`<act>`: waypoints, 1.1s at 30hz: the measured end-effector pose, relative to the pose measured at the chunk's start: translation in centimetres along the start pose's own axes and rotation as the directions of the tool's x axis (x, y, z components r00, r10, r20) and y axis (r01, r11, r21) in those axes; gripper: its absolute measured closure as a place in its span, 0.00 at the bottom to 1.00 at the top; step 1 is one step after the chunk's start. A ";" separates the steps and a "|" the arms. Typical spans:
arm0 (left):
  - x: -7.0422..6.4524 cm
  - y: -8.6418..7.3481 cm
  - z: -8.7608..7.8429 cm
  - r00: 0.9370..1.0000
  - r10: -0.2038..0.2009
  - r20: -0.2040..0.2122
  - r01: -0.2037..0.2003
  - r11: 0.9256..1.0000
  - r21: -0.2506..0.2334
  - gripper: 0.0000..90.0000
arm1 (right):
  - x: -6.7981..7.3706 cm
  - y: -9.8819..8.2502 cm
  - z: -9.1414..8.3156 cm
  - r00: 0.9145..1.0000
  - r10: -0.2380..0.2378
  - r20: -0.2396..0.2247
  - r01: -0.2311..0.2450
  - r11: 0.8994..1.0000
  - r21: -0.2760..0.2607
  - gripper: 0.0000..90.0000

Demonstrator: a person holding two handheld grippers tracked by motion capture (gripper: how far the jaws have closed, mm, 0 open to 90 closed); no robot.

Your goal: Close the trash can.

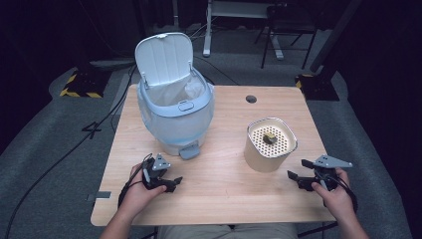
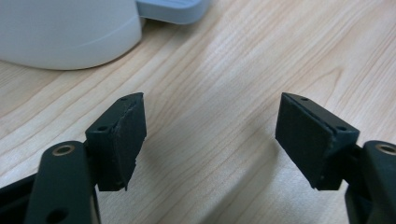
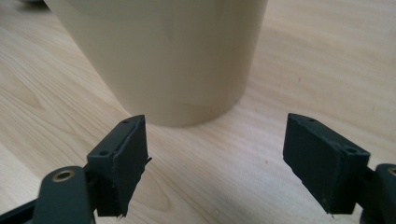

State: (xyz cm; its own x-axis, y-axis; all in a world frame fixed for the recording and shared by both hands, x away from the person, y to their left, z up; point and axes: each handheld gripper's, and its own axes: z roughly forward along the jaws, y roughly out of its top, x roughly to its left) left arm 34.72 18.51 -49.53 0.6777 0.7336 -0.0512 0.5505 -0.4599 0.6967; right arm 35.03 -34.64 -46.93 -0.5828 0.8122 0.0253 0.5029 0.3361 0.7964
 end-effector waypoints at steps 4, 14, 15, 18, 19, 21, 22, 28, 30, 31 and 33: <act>0.3 0.1 -0.7 1.000 -0.009 -0.013 0.009 1.000 -0.005 0.29 | 0.1 -0.9 1.2 1.000 -0.006 0.021 0.005 0.999 0.039 0.23; 0.4 1.7 -3.5 1.000 0.021 -0.010 -0.022 0.998 -0.056 0.29 | 0.1 -2.2 2.8 0.999 -0.013 0.047 0.009 0.996 0.088 0.19; 0.5 1.9 -3.9 0.999 0.031 -0.013 -0.032 0.997 -0.064 0.29 | 0.0 -2.2 2.8 0.999 -0.006 0.050 0.001 0.996 0.092 0.18; 0.6 2.8 -5.9 0.999 0.044 -0.008 -0.045 0.994 -0.100 0.29 | 0.0 -2.1 2.9 0.999 0.001 0.053 -0.006 0.995 0.097 0.17; 0.7 3.2 -6.7 0.999 0.040 -0.003 -0.040 0.991 -0.124 0.29 | 0.0 -2.1 2.9 0.999 0.000 0.053 -0.006 0.995 0.097 0.17; 0.9 3.7 -7.9 1.000 0.026 0.011 -0.024 0.986 -0.162 0.29 | 0.0 -2.1 2.9 0.999 0.001 0.054 -0.006 0.995 0.098 0.16; 1.0 3.9 -8.4 1.000 0.019 0.017 -0.015 0.983 -0.185 0.29 | 0.0 -2.1 3.0 0.998 0.001 0.055 -0.006 0.995 0.098 0.16; 1.8 5.1 -10.7 0.999 -0.043 0.011 0.045 0.962 -0.271 0.29 | 0.0 -2.0 3.2 0.998 0.006 0.059 -0.012 0.995 0.101 0.14; 2.1 5.6 -11.3 0.999 -0.053 -0.004 0.050 0.960 -0.274 0.29 | 0.0 -2.0 3.2 0.998 0.006 0.059 -0.012 0.995 0.100 0.14; 2.2 5.9 -11.6 0.999 -0.052 -0.009 0.048 0.958 -0.282 0.29 | 0.0 -2.0 3.2 0.998 0.006 0.059 -0.012 0.995 0.101 0.14; 2.7 6.4 -12.3 0.999 -0.043 -0.012 0.037 0.951 -0.305 0.29 | 0.0 -2.0 3.2 0.998 0.006 0.059 -0.012 0.995 0.100 0.14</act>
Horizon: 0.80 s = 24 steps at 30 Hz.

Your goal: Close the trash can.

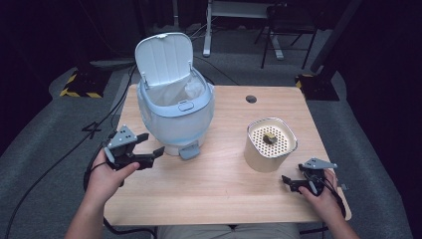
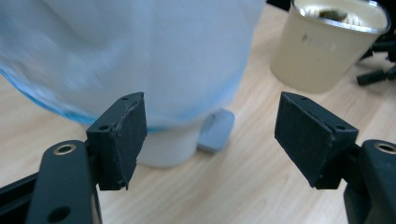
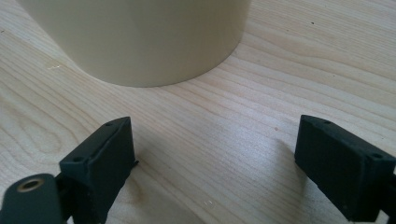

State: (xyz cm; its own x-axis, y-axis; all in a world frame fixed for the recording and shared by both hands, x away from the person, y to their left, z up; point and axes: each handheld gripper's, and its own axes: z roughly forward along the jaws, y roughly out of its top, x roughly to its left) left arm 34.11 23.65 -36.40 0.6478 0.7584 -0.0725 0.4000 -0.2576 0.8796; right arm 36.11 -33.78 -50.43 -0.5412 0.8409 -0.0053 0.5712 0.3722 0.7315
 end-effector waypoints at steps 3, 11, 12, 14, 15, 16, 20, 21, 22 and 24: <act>0.9 1.1 -0.8 1.000 -0.003 0.004 0.003 0.999 -0.045 0.30 | 0.0 0.0 0.0 1.000 0.000 0.000 0.000 1.000 0.000 0.14; 2.7 3.3 -2.9 1.000 -0.021 0.017 0.023 0.986 -0.162 0.30 | 0.0 0.0 0.0 1.000 0.000 0.000 0.000 1.000 0.000 0.14; 2.8 3.5 -3.0 0.999 -0.025 0.024 0.029 0.984 -0.179 0.30 | 0.0 0.0 0.0 1.000 0.000 0.000 0.000 1.000 0.000 0.14; 3.3 3.9 -3.3 0.999 -0.029 0.042 0.037 0.976 -0.217 0.30 | 0.0 0.0 0.0 1.000 0.000 0.000 0.000 1.000 0.000 0.14; 3.6 4.2 -3.5 0.999 -0.024 0.047 0.034 0.972 -0.232 0.31 | 0.0 0.0 0.0 1.000 0.000 0.000 0.000 1.000 0.000 0.14; 3.8 4.4 -3.5 0.998 -0.021 0.051 0.033 0.971 -0.239 0.32 | 0.0 0.0 0.0 1.000 0.000 0.000 0.000 1.000 0.000 0.14; 4.8 5.7 -3.9 0.997 0.049 0.063 -0.032 0.971 -0.238 0.35 | 0.0 0.0 0.0 1.000 0.000 0.000 0.000 1.000 -0.001 0.14; 5.0 5.9 -3.9 0.995 0.053 0.082 -0.032 0.971 -0.238 0.35 | 0.0 0.0 0.0 1.000 0.001 0.000 -0.001 1.000 0.000 0.14; 5.3 6.2 -3.9 0.992 0.068 0.107 -0.041 0.969 -0.244 0.35 | 0.0 0.0 0.0 1.000 0.000 0.000 0.000 1.000 -0.001 0.14; 6.0 6.9 -3.9 0.983 0.087 0.164 -0.044 0.966 -0.254 0.35 | 0.0 0.0 0.0 1.000 0.000 0.000 0.000 1.000 0.000 0.14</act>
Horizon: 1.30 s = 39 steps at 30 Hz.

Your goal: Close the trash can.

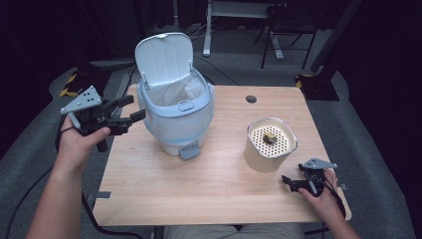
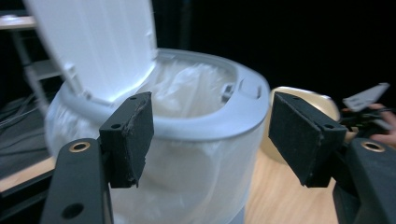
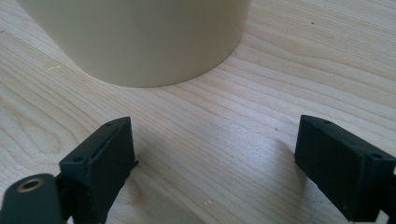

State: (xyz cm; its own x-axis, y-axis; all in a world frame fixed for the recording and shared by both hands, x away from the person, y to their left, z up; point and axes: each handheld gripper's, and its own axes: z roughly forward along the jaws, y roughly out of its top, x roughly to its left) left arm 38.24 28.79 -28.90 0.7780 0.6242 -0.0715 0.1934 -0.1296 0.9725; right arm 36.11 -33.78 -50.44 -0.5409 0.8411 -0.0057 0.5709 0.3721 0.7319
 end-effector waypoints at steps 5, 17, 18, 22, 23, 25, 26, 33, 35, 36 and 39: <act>1.7 1.3 0.2 1.000 -0.005 0.025 0.005 1.000 -0.004 0.32 | 0.0 0.0 0.0 1.000 0.001 0.000 -0.001 1.000 0.000 0.14; 4.8 4.1 2.3 0.998 -0.023 -0.053 0.023 1.000 0.005 0.28 | 0.0 0.0 0.0 1.000 0.001 0.000 -0.001 1.000 0.001 0.14; 5.0 4.2 2.4 0.998 -0.020 -0.054 0.021 1.000 0.008 0.26 | 0.0 0.0 0.0 1.000 0.000 0.000 0.000 1.000 0.000 0.14; 5.8 4.4 3.3 0.997 -0.013 -0.081 0.015 1.000 0.021 0.25 | 0.0 0.0 0.0 1.000 0.000 0.000 0.000 1.000 0.000 0.14; 6.1 4.5 3.5 0.995 -0.016 -0.098 0.019 0.999 0.026 0.25 | 0.0 0.0 0.0 1.000 0.000 0.000 0.000 1.000 0.000 0.14; 6.5 4.5 3.9 0.992 -0.022 -0.123 0.026 0.999 0.031 0.25 | 0.0 0.0 0.0 1.000 0.000 0.000 0.000 1.000 0.000 0.14; 6.9 4.5 4.1 0.989 -0.031 -0.142 0.037 0.999 0.037 0.26 | 0.0 0.0 0.0 1.000 0.000 0.000 0.000 1.000 0.000 0.14; 8.3 3.9 5.1 0.985 -0.068 -0.158 0.075 0.997 0.037 0.32 | 0.0 0.0 0.0 1.000 0.001 0.000 -0.001 1.000 0.001 0.14; 8.7 3.7 5.6 0.986 -0.067 -0.153 0.074 0.996 0.046 0.36 | 0.0 0.0 0.0 1.000 0.001 0.000 -0.001 1.000 0.000 0.14; 8.8 3.7 5.8 0.986 -0.071 -0.153 0.078 0.996 0.045 0.36 | 0.0 0.0 0.0 1.000 0.000 0.000 0.000 1.000 0.000 0.14; 9.2 3.6 6.3 0.987 -0.074 -0.142 0.080 0.996 0.035 0.39 | 0.0 0.0 0.0 1.000 0.000 0.000 0.000 1.000 0.000 0.14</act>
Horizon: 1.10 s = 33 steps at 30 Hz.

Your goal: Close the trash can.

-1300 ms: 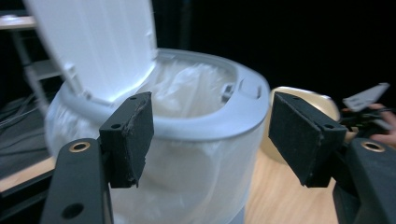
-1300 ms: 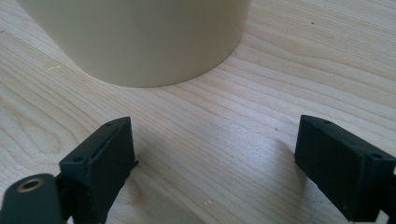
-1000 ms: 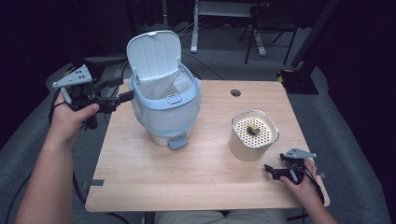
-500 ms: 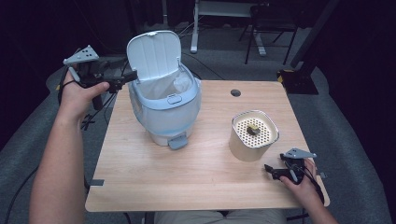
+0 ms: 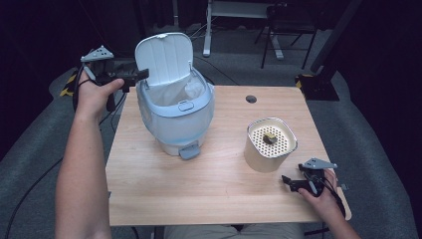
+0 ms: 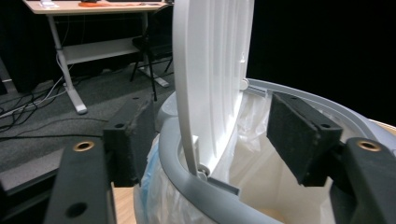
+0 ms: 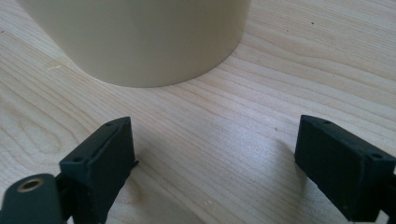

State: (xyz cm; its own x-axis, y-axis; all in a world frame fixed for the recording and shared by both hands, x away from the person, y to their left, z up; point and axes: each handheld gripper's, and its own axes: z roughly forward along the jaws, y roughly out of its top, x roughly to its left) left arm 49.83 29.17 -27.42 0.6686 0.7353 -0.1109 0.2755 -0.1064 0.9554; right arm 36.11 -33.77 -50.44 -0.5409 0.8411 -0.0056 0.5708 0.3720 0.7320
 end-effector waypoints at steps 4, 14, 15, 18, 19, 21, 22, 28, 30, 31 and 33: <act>-0.6 0.2 0.2 0.999 0.009 0.037 -0.009 1.000 -0.015 0.44 | 0.0 0.0 0.0 1.000 0.001 0.000 -0.001 1.000 0.001 0.14; -2.5 0.3 -1.0 0.993 0.099 0.067 -0.101 0.995 0.026 0.42 | 0.0 0.0 0.0 1.000 0.000 0.002 0.000 1.000 0.001 0.14; -2.7 0.3 -1.2 0.991 0.104 0.079 -0.106 0.994 0.020 0.43 | 0.0 0.0 0.0 1.000 0.000 0.002 0.000 1.000 0.001 0.14; -3.5 0.5 -1.8 0.986 0.108 0.124 -0.106 0.994 -0.024 0.45 | 0.0 0.0 0.0 1.000 0.000 0.002 0.000 1.000 0.001 0.14; -3.8 0.5 -2.0 0.985 0.114 0.128 -0.111 0.993 -0.028 0.45 | 0.0 0.0 0.0 1.000 0.000 0.002 0.000 1.000 0.001 0.14; -4.4 0.6 -2.2 0.981 0.127 0.149 -0.124 0.992 -0.026 0.44 | 0.0 0.0 0.0 1.000 0.000 0.002 0.000 1.000 0.000 0.14; -4.9 0.6 -2.3 0.977 0.134 0.167 -0.132 0.991 -0.022 0.45 | 0.0 0.0 0.0 1.000 0.000 0.002 0.000 1.000 0.001 0.14; -6.7 0.5 -1.8 0.962 0.146 0.230 -0.151 0.989 0.006 0.45 | 0.0 0.0 0.0 1.000 -0.001 0.002 0.001 1.000 0.000 0.14; -7.2 0.3 -1.3 0.958 0.142 0.247 -0.155 0.987 0.034 0.46 | 0.0 0.0 0.0 1.000 0.000 0.002 0.000 1.000 0.001 0.14; -7.5 0.1 -1.1 0.957 0.139 0.254 -0.156 0.987 0.045 0.46 | 0.0 0.0 0.0 1.000 0.000 0.002 0.000 1.000 0.000 0.14; -7.8 0.0 -0.7 0.955 0.137 0.264 -0.156 0.986 0.052 0.46 | 0.0 0.0 0.0 1.000 0.000 0.002 0.000 1.000 0.000 0.14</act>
State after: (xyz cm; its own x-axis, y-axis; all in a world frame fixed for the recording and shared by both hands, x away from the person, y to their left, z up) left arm 44.12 23.92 -26.37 0.8584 0.5107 -0.0473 0.2034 -0.2543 0.9455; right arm 36.10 -33.77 -50.44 -0.5396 0.8419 -0.0073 0.5710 0.3724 0.7317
